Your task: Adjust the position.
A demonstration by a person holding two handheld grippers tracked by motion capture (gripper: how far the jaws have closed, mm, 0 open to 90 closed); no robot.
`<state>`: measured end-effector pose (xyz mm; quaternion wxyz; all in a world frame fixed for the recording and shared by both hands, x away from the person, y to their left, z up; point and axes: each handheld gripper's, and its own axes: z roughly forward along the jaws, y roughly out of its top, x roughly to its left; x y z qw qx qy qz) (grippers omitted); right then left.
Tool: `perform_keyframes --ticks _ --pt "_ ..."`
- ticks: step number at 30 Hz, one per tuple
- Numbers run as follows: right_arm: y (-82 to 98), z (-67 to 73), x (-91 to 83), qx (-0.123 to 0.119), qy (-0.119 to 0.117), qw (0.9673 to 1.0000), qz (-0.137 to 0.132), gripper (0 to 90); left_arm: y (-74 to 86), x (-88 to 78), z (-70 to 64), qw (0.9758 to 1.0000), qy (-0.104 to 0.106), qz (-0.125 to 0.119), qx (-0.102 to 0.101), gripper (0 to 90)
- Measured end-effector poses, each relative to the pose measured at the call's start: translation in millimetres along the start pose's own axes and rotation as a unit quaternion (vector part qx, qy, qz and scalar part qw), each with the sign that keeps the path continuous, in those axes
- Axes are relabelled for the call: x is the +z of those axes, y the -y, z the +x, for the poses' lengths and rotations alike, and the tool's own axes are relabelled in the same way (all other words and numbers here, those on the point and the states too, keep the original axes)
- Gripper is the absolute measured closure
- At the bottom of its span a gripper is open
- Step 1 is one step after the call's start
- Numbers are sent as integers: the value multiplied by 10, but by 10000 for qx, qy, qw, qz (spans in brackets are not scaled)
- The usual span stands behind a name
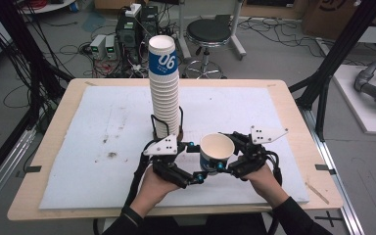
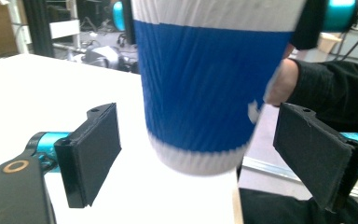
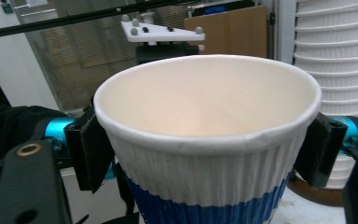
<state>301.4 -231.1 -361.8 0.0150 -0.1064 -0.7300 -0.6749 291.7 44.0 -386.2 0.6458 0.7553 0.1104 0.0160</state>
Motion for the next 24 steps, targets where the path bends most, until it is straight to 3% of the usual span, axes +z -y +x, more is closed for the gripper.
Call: perform_keyframes --ticks 11,15,18,20,24 --pt "15 -81 -140 -99 424 9990 72 202 -30 -440 79 9981 -608 -89 57 145" --pt "15 -119 -214 -126 603 9980 105 202 -6 -584 84 9959 -888 -24 195 145" --pt "17 -141 -272 -119 722 9973 77 202 14 -693 96 9947 -1005 -127 154 145" --pt "26 -162 -302 -121 776 9969 46 202 37 -764 59 9918 -1234 -116 315 145" --pt "26 -197 -333 -36 886 9961 -14 201 116 -851 62 9897 -1373 -114 380 145"
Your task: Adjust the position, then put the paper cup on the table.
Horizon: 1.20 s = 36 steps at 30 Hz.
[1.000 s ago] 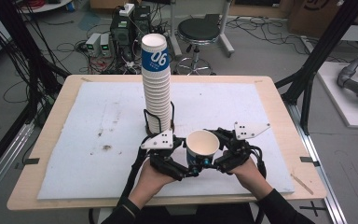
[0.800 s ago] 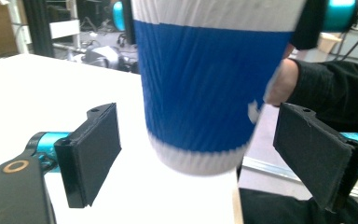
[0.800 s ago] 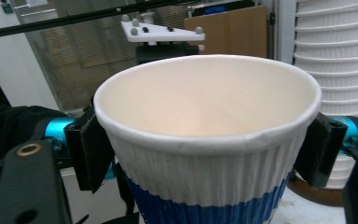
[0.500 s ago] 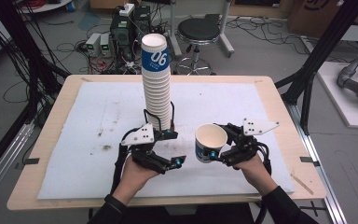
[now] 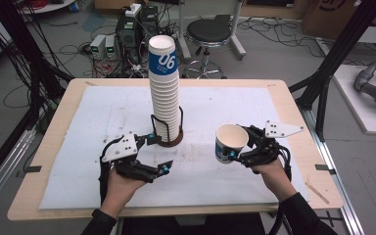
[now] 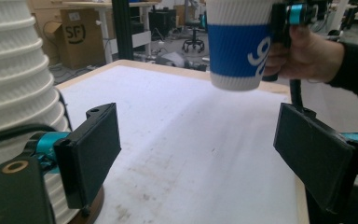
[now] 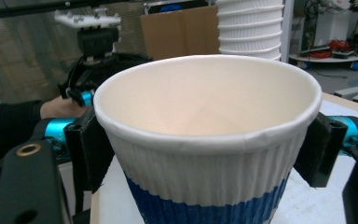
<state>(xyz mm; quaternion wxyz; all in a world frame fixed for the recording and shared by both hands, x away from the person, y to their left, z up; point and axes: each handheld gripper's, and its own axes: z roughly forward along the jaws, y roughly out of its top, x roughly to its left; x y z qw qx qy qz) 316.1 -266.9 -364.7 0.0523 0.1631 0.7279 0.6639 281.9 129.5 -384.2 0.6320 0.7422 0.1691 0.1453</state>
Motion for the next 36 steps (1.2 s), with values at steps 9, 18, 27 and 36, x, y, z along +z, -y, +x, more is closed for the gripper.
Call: perform_keyframes --ticks 9,18,27,36 --pt "2 -15 -6 18 36 10000 -42 201 28 -41 65 9997 -176 -75 -158 145" --pt "0 -33 -56 20 94 9999 -79 201 15 -20 61 9996 -152 -125 -204 145" --pt "2 -23 -93 30 135 9999 -89 201 16 26 51 9997 -125 -99 -198 145" --pt "5 -6 -83 2 115 9999 -58 201 38 89 50 9998 -23 -22 -199 145"
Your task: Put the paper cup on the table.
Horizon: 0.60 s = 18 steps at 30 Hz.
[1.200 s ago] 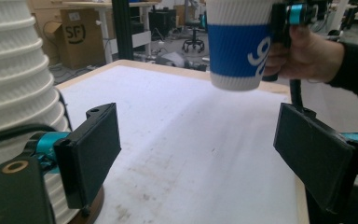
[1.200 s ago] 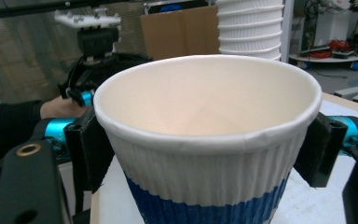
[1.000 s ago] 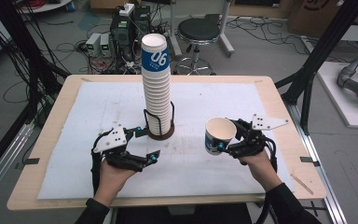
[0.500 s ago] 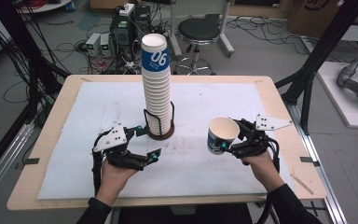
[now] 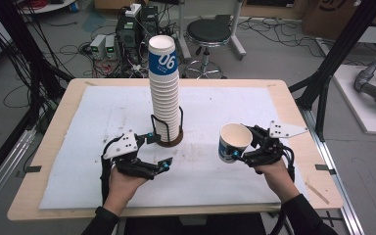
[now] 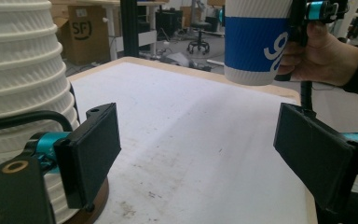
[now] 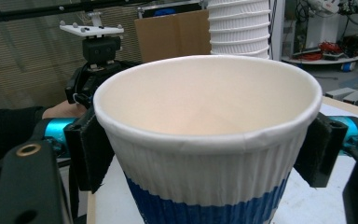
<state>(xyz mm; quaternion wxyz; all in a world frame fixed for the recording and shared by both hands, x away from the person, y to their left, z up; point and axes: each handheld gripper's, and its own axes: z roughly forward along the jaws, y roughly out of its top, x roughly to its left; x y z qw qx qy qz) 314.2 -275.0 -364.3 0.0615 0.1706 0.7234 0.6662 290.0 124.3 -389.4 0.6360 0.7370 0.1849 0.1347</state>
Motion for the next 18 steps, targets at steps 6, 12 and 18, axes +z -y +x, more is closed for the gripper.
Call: perform_keyframes --ticks 6,12,18 --pt "-6 1 -12 2 45 10000 1 201 5 2 -10 10000 -1 32 23 145" --pt "-14 -12 -21 -47 82 10000 -4 201 0 -30 -21 9999 -111 41 60 145" --pt "-30 -41 -27 -51 177 9998 -39 201 -23 -97 8 9995 -306 -54 -32 145"
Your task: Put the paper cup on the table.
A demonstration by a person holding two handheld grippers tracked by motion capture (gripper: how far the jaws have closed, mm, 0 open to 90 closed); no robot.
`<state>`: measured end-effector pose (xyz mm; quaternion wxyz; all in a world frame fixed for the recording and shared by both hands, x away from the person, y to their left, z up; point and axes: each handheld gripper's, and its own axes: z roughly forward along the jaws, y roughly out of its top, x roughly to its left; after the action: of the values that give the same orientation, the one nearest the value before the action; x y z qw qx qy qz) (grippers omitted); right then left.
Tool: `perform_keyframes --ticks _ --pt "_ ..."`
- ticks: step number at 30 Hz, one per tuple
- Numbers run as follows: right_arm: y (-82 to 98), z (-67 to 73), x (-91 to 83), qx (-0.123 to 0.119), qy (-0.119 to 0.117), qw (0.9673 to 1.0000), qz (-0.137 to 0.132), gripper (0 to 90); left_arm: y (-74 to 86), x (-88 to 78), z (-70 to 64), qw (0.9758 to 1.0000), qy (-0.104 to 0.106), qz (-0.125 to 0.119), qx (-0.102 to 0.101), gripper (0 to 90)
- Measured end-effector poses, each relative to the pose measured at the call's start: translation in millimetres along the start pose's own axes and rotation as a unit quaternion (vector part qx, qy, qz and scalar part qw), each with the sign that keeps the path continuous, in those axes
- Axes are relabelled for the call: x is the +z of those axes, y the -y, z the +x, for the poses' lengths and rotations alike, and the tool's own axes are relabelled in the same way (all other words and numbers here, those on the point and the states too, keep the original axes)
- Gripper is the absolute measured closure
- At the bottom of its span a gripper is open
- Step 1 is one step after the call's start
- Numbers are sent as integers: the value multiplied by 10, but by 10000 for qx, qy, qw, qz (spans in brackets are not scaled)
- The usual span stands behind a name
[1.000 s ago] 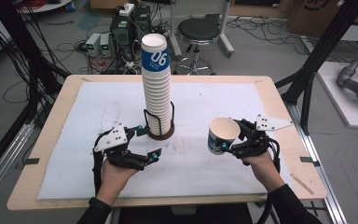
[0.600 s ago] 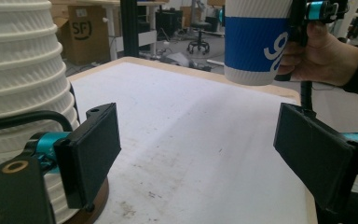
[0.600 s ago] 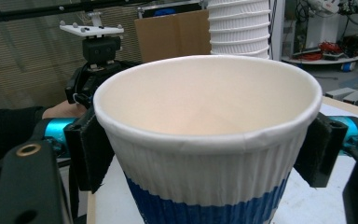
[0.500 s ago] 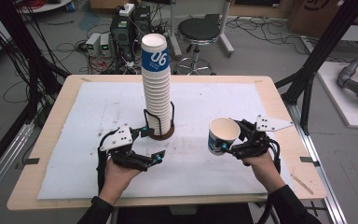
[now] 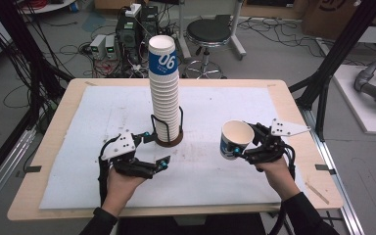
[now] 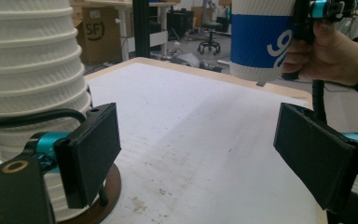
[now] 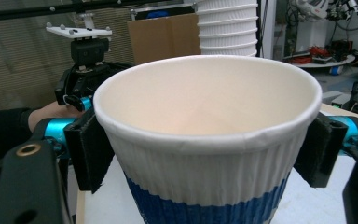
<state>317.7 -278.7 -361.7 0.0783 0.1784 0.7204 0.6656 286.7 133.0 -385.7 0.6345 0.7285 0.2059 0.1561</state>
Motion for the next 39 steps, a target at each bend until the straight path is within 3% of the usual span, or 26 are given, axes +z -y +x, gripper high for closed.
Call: perform_keyframes --ticks 7,11,25,39 --pt "1 -16 -16 -64 116 9999 27 201 101 -95 53 9998 -192 22 -97 145" --pt "11 -18 -23 -112 169 9998 74 201 114 -107 63 9996 -276 55 -42 145" --pt "52 -129 -78 -52 424 9990 90 201 161 -81 105 9995 -260 87 -124 145" --pt "43 -122 -108 -64 515 9986 54 201 160 -100 93 9995 -277 78 -111 145"
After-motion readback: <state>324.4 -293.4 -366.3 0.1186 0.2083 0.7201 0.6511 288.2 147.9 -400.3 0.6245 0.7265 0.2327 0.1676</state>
